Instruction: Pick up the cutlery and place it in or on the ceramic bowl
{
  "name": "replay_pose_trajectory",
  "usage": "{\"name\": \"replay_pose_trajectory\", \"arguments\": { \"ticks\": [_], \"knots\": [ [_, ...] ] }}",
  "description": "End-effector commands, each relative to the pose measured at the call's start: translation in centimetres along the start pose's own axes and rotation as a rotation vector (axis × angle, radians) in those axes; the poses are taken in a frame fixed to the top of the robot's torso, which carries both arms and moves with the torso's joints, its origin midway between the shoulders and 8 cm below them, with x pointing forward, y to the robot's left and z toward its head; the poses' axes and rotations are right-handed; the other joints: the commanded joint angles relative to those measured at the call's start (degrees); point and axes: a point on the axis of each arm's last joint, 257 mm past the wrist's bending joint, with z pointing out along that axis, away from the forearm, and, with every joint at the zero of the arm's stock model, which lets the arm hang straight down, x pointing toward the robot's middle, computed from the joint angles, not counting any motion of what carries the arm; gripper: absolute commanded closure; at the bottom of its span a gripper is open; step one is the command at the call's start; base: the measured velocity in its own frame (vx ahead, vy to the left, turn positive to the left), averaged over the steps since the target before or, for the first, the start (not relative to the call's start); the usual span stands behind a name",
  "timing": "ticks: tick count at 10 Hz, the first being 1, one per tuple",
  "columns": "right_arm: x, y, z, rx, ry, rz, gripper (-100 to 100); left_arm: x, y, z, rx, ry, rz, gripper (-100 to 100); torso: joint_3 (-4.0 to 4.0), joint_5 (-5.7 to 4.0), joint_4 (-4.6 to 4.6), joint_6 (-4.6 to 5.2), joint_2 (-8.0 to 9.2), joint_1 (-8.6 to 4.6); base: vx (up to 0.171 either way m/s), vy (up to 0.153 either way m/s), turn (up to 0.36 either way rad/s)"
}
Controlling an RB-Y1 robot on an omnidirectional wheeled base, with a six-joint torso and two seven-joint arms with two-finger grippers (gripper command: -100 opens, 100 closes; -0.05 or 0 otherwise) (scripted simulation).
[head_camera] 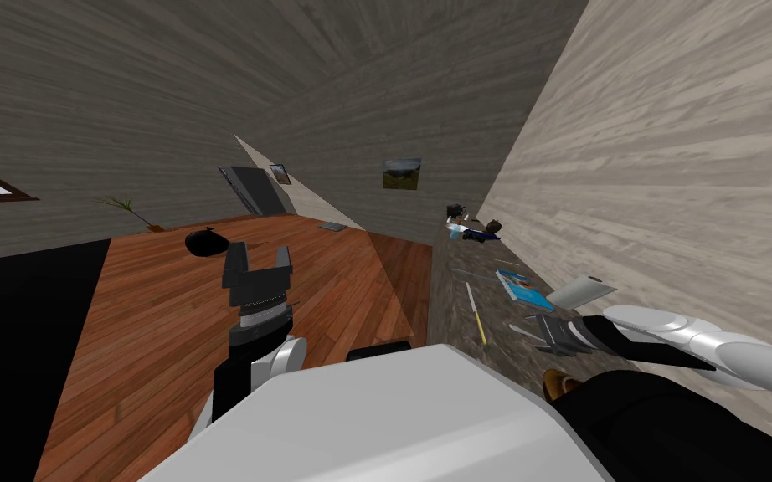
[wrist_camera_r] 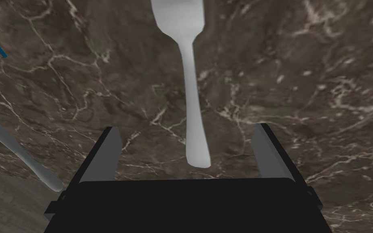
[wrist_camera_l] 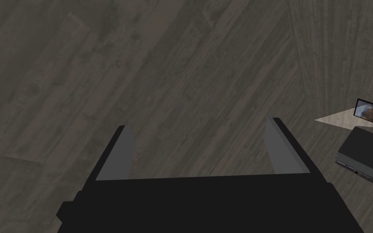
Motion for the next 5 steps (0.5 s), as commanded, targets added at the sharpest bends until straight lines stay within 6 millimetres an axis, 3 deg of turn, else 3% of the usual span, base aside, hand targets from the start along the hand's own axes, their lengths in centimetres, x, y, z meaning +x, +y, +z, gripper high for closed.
{"name": "replay_pose_trajectory", "arguments": {
  "ticks": [1, 2, 3, 5],
  "knots": [
    [0.0, 0.0, 0.0, 0.000, 0.000, 0.000, -100, 0.0, 0.0, 0.0, 0.000, 0.000, 0.000, 0, 0.00, 0.00, 0.00, 0.00, 0.00, 0.00, 0.001, -0.019, 0.009],
    [0.2, 0.1, 0.0, -0.004, 0.004, -0.001, 0, 0.0, 0.0, 0.0, 0.000, 0.000, 0.000, 0, 0.00, 0.00, 0.00, 0.00, 0.00, 0.05, 0.000, 0.000, 0.000],
    [0.8, 1.2, 0.9, -0.003, 0.007, 0.012, -100, 0.0, 0.0, 0.0, 0.000, 0.000, 0.000, 0, 0.01, 0.02, 0.00, 0.00, 0.01, 0.10, 0.019, -0.013, 0.107],
    [0.9, 1.3, 1.0, -0.004, 0.007, 0.014, -100, 0.0, 0.0, 0.0, 0.000, 0.000, 0.000, 0, -0.05, -0.01, -0.02, 0.00, -0.08, 0.04, 0.020, -0.017, 0.050]
  ]
}}
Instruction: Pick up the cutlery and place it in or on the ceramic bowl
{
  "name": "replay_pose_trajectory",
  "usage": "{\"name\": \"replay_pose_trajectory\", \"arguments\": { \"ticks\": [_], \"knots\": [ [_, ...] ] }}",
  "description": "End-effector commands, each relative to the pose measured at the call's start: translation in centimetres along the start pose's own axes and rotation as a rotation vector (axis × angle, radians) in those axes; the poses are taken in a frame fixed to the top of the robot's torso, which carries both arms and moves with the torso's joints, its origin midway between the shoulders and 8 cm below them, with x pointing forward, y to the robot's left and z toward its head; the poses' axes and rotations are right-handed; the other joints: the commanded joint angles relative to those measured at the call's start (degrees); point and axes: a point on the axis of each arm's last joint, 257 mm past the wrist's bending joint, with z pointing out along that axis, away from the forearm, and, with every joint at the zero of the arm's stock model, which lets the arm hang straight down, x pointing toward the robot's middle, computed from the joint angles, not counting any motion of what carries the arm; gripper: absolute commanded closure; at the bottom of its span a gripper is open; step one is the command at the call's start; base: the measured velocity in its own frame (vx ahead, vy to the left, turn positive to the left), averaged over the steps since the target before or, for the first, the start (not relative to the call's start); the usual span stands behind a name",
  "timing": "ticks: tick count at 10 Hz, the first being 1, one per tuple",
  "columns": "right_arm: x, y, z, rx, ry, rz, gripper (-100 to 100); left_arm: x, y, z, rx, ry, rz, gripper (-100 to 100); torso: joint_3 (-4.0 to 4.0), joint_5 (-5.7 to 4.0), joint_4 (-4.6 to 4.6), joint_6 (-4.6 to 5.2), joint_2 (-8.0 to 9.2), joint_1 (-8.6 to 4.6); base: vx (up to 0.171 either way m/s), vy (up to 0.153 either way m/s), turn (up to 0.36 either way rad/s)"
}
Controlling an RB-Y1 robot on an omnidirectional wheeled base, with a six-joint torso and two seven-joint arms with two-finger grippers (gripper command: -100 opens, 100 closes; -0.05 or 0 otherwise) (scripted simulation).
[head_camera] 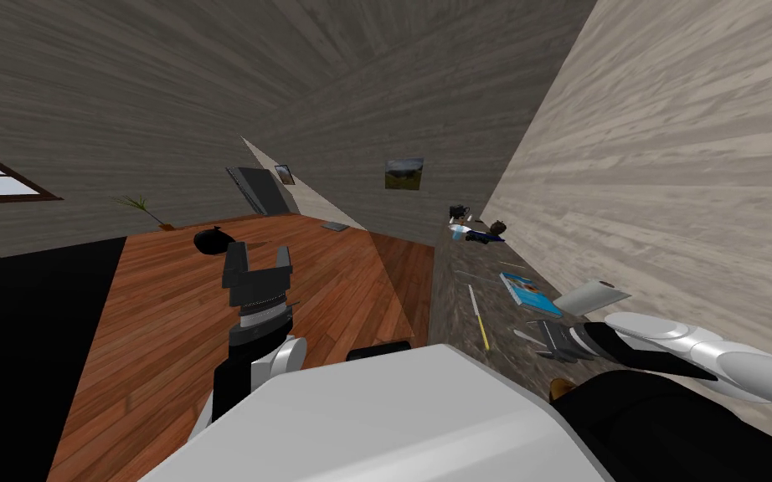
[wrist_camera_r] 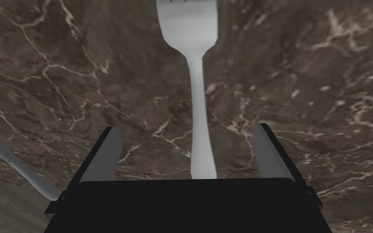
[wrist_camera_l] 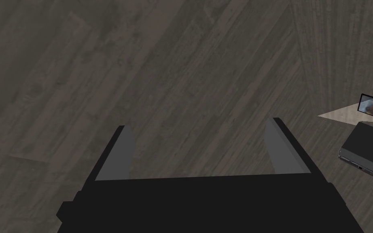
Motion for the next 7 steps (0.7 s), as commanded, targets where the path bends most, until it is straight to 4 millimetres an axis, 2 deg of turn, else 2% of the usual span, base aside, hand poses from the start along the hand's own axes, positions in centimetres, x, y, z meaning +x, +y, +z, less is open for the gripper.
{"name": "replay_pose_trajectory", "arguments": {
  "ticks": [1, 5, 6, 7],
  "knots": [
    [0.00, 0.00, 0.00, 0.000, 0.000, 0.000, 100, 0.00, 0.00, 0.00, 0.000, 0.000, 0.000, 0, 0.00, 0.00, 0.00, 0.00, 0.00, 0.00, 0.000, 0.000, 0.000],
    [-0.03, -0.01, -0.01, -0.001, 0.000, -0.002, 100, 0.00, 0.00, 0.00, 0.000, 0.000, 0.000, 0, 0.03, 0.00, 0.02, 0.04, 0.05, 0.03, 0.000, 0.000, 0.003],
    [-0.03, -0.01, -0.01, -0.001, 0.000, -0.002, 0, 0.00, 0.00, 0.00, 0.000, 0.000, 0.000, 0, 0.04, 0.01, 0.02, 0.04, 0.06, 0.04, 0.000, 0.000, 0.000],
    [-0.58, -0.83, -0.76, 0.000, -0.003, -0.010, 100, 0.00, 0.00, 0.00, 0.000, 0.000, 0.000, 0, 0.04, 0.01, 0.02, 0.04, 0.06, 0.04, -0.017, 0.011, -0.084]
  ]
}}
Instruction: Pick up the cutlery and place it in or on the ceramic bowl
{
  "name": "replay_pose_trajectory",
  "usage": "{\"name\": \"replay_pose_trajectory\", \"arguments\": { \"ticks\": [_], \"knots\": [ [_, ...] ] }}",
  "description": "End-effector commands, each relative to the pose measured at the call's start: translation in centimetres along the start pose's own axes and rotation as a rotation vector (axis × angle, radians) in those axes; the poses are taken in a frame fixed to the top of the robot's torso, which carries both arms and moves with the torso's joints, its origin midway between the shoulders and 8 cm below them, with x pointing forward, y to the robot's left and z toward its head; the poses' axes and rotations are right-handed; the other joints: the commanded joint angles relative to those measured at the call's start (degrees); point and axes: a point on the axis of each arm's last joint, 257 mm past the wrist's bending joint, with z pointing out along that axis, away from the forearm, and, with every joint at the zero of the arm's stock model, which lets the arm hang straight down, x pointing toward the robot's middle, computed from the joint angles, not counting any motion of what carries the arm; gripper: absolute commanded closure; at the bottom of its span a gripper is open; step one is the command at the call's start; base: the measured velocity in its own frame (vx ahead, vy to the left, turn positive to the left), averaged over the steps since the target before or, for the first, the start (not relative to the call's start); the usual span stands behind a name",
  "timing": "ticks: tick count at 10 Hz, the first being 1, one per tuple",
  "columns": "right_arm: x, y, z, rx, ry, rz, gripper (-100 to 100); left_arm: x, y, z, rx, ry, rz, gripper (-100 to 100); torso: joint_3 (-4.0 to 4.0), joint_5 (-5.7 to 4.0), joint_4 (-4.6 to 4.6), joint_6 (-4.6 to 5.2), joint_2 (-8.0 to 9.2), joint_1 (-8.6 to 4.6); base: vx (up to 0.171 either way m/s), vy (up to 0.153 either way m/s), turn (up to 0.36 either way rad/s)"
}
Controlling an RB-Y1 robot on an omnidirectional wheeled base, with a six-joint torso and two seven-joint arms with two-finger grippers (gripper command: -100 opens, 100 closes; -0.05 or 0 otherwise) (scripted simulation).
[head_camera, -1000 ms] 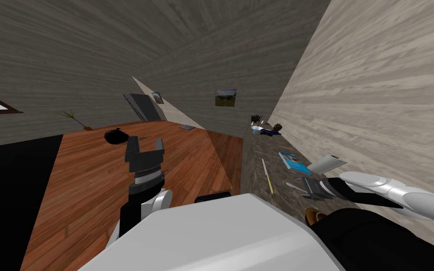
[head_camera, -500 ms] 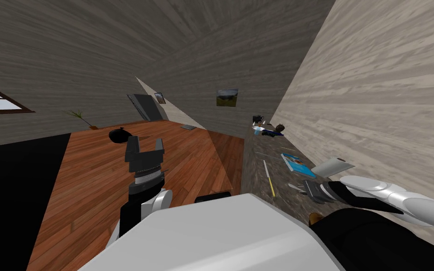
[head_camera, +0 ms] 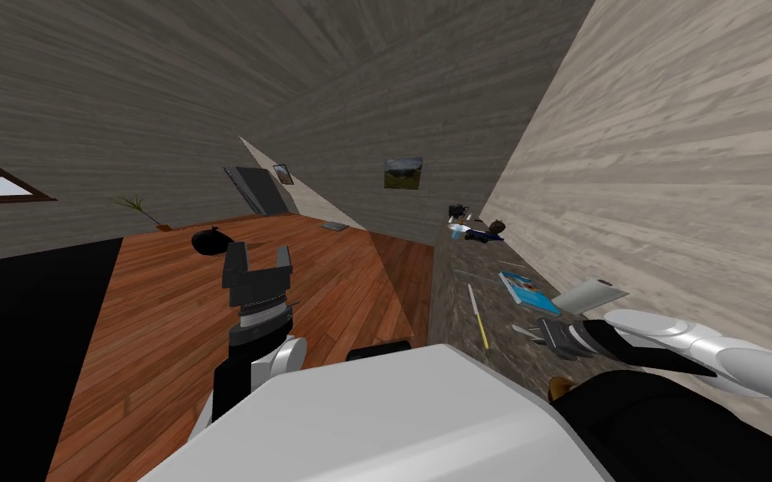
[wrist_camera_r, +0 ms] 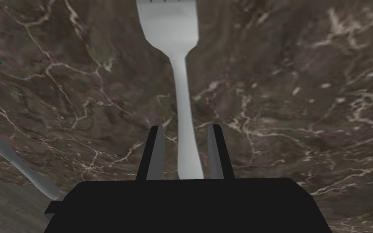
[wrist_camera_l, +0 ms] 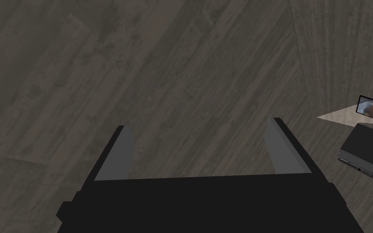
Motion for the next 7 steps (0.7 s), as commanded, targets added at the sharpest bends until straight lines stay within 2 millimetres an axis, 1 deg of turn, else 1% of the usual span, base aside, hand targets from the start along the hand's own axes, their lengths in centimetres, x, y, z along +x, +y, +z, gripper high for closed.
{"name": "replay_pose_trajectory", "arguments": {
  "ticks": [1, 2, 3, 4, 6, 7],
  "knots": [
    [0.0, 0.0, 0.0, 0.000, 0.000, 0.000, 100, 0.0, 0.0, 0.0, 0.000, 0.000, 0.000, 0, 0.00, 0.00, 0.00, 0.00, 0.00, 0.00, -0.011, 0.007, -0.023],
    [-0.1, -0.1, -0.1, 0.000, 0.000, 0.000, 0, 0.0, 0.0, 0.0, 0.000, 0.000, 0.000, 0, 0.00, -0.03, 0.00, -0.02, 0.00, -0.01, 0.000, 0.000, 0.000],
    [-2.2, -2.3, -0.7, 0.021, -0.029, -0.052, 100, 0.0, 0.0, 0.0, 0.000, 0.000, 0.000, 0, -0.01, -0.03, 0.00, -0.03, -0.03, -0.03, -0.015, 0.090, -0.020],
    [-3.7, -3.8, -1.4, 0.036, -0.048, -0.090, 100, 0.0, 0.0, 0.0, 0.000, 0.000, 0.000, 0, -0.02, 0.03, 0.01, -0.13, -0.05, 0.29, -0.039, 0.166, -0.025],
    [-5.4, -5.5, -2.2, 0.051, -0.067, -0.134, 100, 0.0, 0.0, 0.0, 0.000, 0.000, 0.000, 0, 0.01, 0.19, 0.03, -0.15, -0.01, 0.80, -0.023, 0.162, -0.002],
    [-7.2, -7.1, -3.1, 0.067, -0.085, -0.181, 100, 0.0, 0.0, 0.0, 0.000, 0.000, 0.000, 0, 0.00, 0.21, 0.03, -0.14, -0.05, 0.80, -0.027, 0.184, -0.034]
  ]
}}
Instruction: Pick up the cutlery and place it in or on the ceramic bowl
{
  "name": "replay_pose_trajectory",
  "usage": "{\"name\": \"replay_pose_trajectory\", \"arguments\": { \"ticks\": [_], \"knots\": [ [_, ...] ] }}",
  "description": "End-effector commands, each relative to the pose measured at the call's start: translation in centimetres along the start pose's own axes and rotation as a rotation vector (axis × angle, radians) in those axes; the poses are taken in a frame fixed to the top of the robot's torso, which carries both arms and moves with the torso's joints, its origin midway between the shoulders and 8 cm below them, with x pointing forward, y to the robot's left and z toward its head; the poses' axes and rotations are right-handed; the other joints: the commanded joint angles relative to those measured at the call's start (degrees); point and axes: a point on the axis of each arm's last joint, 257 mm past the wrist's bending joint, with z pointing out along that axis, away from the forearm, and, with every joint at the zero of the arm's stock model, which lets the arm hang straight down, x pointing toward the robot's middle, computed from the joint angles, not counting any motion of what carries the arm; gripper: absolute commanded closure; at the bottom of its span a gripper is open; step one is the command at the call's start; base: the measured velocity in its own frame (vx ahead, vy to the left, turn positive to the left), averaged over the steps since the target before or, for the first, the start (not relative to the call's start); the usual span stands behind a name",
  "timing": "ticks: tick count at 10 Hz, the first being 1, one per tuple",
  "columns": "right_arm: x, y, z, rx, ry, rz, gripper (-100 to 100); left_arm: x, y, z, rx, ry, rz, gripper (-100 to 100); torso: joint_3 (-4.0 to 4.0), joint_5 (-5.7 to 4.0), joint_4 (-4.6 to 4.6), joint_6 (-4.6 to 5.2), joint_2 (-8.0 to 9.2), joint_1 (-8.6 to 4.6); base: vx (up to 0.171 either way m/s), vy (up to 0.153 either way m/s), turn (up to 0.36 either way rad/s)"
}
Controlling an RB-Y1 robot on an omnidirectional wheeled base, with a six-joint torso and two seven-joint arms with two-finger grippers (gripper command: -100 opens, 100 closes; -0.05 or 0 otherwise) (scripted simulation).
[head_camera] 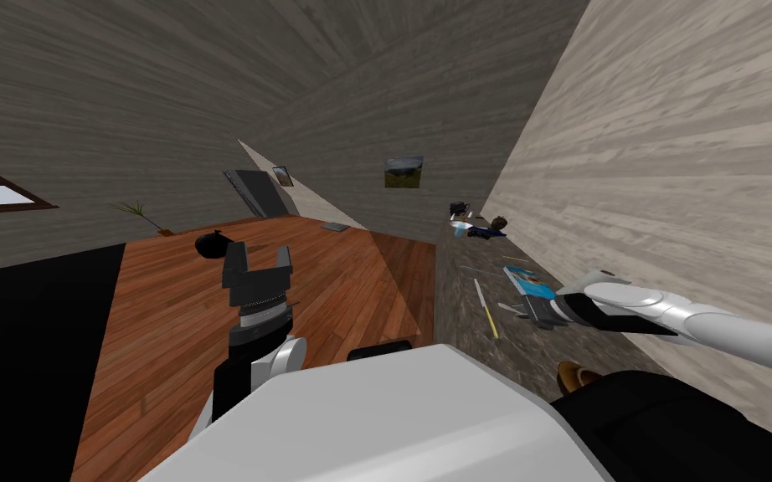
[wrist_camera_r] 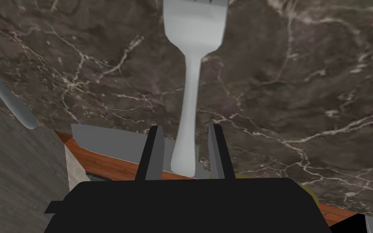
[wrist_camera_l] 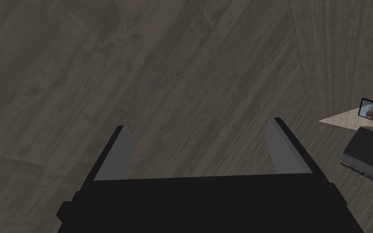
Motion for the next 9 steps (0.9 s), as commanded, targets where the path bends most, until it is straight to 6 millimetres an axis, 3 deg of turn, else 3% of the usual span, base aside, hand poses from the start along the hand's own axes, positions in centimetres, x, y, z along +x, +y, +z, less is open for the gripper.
{"name": "replay_pose_trajectory", "arguments": {
  "ticks": [1, 4, 9],
  "knots": [
    [-1.7, -2.0, -0.9, 0.014, -0.019, -0.054, 100, 0.0, 0.0, 0.0, 0.000, 0.000, 0.000, 0, 0.00, 0.00, 0.00, 0.00, 0.00, 0.00, -0.049, 0.187, -0.007],
    [-3.9, -4.4, -2.2, 0.030, -0.039, -0.124, 100, 0.0, 0.0, 0.0, 0.000, 0.000, 0.000, 0, 0.05, -0.01, 0.01, 0.02, 0.09, -0.18, -0.033, 0.121, -0.010],
    [-6.6, -7.1, -4.0, 0.046, -0.056, -0.208, 100, 0.0, 0.0, 0.0, 0.000, 0.000, 0.000, 0, 0.05, -0.06, 0.01, 0.02, 0.09, -0.46, -0.027, 0.074, -0.009]
  ]
}}
